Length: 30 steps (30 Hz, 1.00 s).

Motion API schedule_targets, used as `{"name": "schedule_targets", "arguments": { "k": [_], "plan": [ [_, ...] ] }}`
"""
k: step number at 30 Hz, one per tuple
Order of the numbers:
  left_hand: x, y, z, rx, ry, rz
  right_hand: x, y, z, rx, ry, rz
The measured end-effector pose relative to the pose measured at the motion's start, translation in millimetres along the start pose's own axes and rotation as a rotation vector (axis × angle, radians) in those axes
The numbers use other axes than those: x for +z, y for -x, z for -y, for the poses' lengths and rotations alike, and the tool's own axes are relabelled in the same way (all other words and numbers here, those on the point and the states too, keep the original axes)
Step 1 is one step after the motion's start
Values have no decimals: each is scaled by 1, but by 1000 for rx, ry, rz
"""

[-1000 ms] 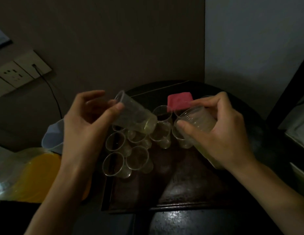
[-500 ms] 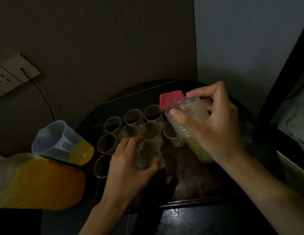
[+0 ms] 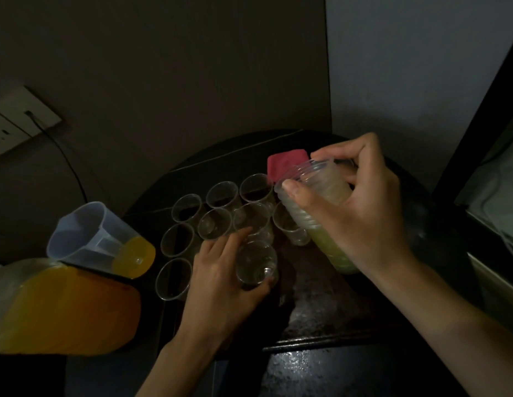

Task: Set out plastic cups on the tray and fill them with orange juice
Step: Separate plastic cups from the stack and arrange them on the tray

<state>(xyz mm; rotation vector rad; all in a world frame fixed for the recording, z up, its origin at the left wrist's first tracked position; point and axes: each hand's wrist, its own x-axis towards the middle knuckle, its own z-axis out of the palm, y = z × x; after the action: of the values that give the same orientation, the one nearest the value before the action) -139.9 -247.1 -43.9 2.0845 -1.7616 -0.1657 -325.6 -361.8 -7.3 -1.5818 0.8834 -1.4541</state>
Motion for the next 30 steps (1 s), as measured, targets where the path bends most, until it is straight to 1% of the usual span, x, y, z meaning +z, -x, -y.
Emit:
{"name": "schedule_targets", "arguments": {
  "k": [12,17,20,22,24,26,28,30],
  "plan": [
    [-1,-3,-2,20,-29,-21,0,1,-2,-9,24,8],
    [-2,-4,0,23,-59,25,-1,1,-2,-5,35,13],
    [-6,-3,-4,39,-44,0,1,2,-1,3,25,22],
    [-12,-5,-13,60,53,-41,2,3,-1,13,13,33],
    [-20,-10,-28,84,233,-40,4,4,0,50,-32,42],
    [-27,-17,-48,65,416,27,6,7,4,104,-107,52],
    [-28,-23,-67,2,573,102,7,9,8,140,-167,67],
    [-28,-28,-80,-43,706,117,5,9,12,174,-222,86]
  ]
}}
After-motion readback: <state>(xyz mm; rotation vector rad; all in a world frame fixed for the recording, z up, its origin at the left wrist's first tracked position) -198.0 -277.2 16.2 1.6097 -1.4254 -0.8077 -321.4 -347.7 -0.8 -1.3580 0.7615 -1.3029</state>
